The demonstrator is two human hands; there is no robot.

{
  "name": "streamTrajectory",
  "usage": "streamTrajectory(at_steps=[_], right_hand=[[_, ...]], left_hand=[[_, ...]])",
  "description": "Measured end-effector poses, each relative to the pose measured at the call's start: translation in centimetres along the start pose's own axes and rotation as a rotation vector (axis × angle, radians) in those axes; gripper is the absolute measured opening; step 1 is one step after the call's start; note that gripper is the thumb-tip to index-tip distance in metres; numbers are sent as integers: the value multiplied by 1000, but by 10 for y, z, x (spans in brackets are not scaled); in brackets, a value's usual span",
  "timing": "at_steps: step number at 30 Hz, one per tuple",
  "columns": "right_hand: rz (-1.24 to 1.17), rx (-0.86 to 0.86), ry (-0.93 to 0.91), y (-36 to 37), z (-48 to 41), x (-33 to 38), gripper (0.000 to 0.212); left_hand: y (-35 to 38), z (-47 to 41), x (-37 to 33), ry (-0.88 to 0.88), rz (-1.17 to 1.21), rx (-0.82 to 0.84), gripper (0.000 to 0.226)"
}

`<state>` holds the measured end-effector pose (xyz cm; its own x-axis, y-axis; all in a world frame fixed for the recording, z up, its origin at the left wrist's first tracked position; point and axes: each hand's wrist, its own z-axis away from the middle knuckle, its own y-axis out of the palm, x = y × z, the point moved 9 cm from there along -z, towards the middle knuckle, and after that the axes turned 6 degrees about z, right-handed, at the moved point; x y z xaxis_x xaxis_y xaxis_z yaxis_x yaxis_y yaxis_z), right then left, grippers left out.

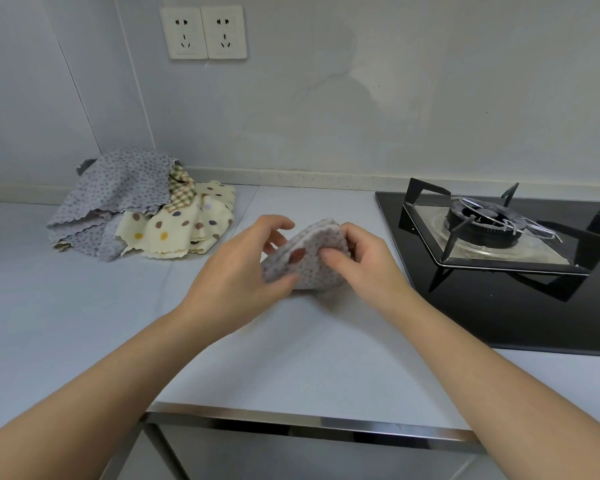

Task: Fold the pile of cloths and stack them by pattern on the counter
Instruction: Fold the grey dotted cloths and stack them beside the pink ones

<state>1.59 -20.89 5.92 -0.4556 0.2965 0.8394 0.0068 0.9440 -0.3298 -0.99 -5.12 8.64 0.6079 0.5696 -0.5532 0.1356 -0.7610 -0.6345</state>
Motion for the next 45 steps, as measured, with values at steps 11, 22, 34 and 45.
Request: streamTrajectory(at_steps=[11,22,34,45], right_hand=[[-103,-15,-41,-6,1,10,11],[-92,59,-8,2,4,6,12],[-128,15,7,2,2,3,16],[-273,-191,181,5,3,-20,22]], left_hand=[[-6,-1,-6,59,86,2,27],[1,-1,-13,326,-293,348,33],[-29,-9,-17,245,-226,195,20],[10,-3,42,-525,658,-174,42]])
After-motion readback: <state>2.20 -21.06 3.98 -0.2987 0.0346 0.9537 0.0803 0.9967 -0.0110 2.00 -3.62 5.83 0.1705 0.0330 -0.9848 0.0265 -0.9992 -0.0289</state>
